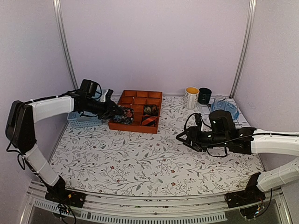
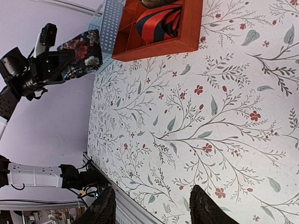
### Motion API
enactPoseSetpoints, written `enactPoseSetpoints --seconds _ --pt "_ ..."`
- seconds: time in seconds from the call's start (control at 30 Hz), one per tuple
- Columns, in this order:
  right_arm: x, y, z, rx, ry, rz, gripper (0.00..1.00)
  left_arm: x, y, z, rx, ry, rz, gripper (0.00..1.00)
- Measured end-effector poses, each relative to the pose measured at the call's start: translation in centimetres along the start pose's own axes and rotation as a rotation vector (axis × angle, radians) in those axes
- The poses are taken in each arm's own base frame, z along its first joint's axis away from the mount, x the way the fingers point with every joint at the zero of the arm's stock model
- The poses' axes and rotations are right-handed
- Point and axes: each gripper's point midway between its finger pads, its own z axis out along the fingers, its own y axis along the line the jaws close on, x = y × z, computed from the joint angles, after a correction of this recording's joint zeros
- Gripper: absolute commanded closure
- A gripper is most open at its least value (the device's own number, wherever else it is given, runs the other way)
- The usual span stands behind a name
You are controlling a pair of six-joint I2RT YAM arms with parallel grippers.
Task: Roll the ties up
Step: Place the tie in the storage box.
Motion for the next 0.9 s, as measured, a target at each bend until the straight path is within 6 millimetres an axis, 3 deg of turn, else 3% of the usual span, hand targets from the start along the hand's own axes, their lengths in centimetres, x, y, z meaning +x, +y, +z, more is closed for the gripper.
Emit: enactPoseSetpoints --seconds 0.17,0.33,0.67,0.9 --pt "-0.2 -1.3 0.0 0.029 0.006 -0.022 0.47 -3.0 0.3 1.2 -0.039 0.032 0.053 0.92" --pt "-1.0 -1.8 -0.2 0.036 -0.002 -0.04 0.47 -4.3 2.3 3.5 -0.118 0.093 0.067 0.92" --pt "-0.7 -4.1 -0.2 0.076 0.012 -0.041 0.47 -4.0 7.0 7.3 -0.216 0.183 0.03 0.94" --pt "-0.4 -5.2 -0.2 0.097 0.02 -0.032 0.46 -4.7 7.6 8.3 -0.222 0.182 0.03 0.95"
